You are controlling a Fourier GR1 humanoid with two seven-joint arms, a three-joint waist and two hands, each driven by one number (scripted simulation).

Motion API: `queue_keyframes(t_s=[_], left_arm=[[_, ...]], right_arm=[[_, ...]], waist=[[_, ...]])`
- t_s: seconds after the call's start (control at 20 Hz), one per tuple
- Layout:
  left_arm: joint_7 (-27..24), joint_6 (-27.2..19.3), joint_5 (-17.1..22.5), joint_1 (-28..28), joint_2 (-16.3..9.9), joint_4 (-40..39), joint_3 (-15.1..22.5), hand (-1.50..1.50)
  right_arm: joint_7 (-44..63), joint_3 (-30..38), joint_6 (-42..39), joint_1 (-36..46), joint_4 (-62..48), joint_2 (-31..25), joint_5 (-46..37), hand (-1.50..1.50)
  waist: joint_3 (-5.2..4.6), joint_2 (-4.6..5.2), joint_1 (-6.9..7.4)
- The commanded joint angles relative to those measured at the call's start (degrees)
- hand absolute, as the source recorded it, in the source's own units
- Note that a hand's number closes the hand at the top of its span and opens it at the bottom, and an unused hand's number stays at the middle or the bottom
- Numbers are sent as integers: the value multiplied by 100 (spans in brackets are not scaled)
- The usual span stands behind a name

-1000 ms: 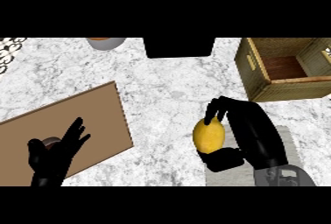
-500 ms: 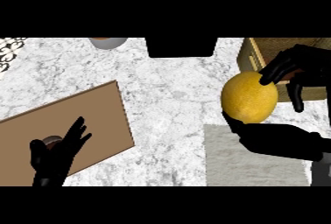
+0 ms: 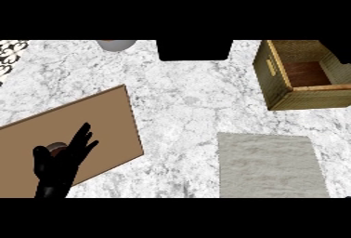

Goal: Pick the lemon from the placemat and place it in the basket

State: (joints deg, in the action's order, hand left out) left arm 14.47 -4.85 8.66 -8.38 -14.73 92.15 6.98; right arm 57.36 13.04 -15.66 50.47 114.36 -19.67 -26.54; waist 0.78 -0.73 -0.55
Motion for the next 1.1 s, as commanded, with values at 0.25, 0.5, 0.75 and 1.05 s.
queue_keyframes(t_s=[0.25,0.5,0.75,1.05], left_arm=[[294,82,32,-147,-173,-509,-184,0],[58,41,-102,26,-10,-1001,-138,0],[298,-10,-142,11,-71,-670,-116,0],[214,140,-23,131,-134,-974,-286,0]], right_arm=[[-348,770,-416,894,-2045,-1167,318,150],[-933,703,-403,888,-2673,-1335,269,150],[-1932,811,134,394,-3483,-1206,59,150],[-2154,1455,366,577,-4280,-1144,592,150]], waist=[[-84,115,148],[-86,127,107],[-74,150,173],[-76,139,109]])
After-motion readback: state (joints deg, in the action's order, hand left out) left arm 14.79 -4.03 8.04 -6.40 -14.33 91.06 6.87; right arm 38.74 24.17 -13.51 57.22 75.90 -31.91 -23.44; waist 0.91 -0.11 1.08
